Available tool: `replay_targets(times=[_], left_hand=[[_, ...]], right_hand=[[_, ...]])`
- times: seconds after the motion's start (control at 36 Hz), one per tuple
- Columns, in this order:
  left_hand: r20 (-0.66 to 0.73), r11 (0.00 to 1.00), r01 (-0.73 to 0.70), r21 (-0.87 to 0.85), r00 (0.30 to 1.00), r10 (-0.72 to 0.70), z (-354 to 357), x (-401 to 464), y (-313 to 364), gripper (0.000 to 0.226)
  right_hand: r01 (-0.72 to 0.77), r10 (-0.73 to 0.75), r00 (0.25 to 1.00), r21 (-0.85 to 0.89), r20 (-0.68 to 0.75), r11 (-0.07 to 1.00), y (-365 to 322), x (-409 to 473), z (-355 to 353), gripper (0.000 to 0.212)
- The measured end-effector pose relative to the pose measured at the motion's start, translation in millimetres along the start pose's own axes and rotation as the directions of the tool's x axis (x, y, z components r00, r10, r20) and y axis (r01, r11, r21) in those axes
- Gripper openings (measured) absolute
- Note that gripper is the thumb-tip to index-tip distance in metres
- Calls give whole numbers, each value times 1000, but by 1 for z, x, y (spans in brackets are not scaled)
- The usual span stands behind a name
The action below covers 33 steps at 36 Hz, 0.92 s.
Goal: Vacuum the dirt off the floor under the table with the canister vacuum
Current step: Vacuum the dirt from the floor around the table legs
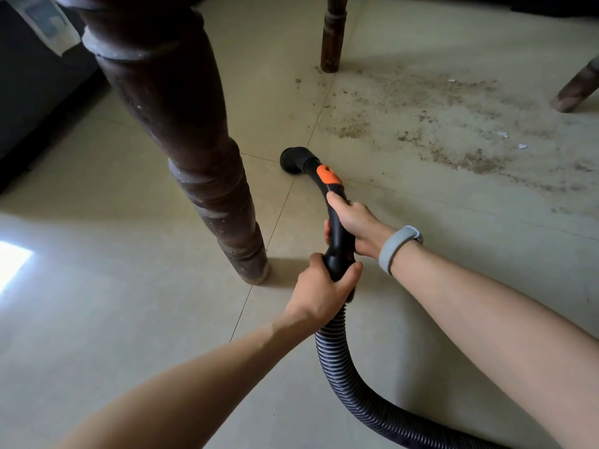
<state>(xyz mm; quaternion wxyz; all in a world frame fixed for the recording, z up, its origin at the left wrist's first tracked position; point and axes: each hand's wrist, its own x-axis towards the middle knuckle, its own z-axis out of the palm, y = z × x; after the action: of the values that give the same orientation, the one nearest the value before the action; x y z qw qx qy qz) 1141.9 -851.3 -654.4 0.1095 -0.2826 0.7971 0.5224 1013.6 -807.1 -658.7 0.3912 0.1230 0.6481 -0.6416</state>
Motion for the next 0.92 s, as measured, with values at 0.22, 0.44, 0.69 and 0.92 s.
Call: replay_targets(times=[0.22, 0.44, 0.69, 0.92], left_hand=[[34, 998, -35, -44, 999, 36, 2, 10, 11, 47], [95, 999, -39, -33, 995, 42, 10, 1, 14, 47], [202, 999, 24, -39, 979, -15, 25, -44, -11, 48], [452, 1000, 8, 22, 892, -17, 25, -70, -13, 29]], right_hand=[[97, -112, 985, -114, -131, 989, -15, -6, -3, 30], [99, -114, 976, -90, -184, 991, -8, -17, -19, 30], [13, -16, 1000, -186, -12, 982, 27, -48, -25, 22], [26, -46, 997, -300, -60, 954, 54, -88, -39, 24]])
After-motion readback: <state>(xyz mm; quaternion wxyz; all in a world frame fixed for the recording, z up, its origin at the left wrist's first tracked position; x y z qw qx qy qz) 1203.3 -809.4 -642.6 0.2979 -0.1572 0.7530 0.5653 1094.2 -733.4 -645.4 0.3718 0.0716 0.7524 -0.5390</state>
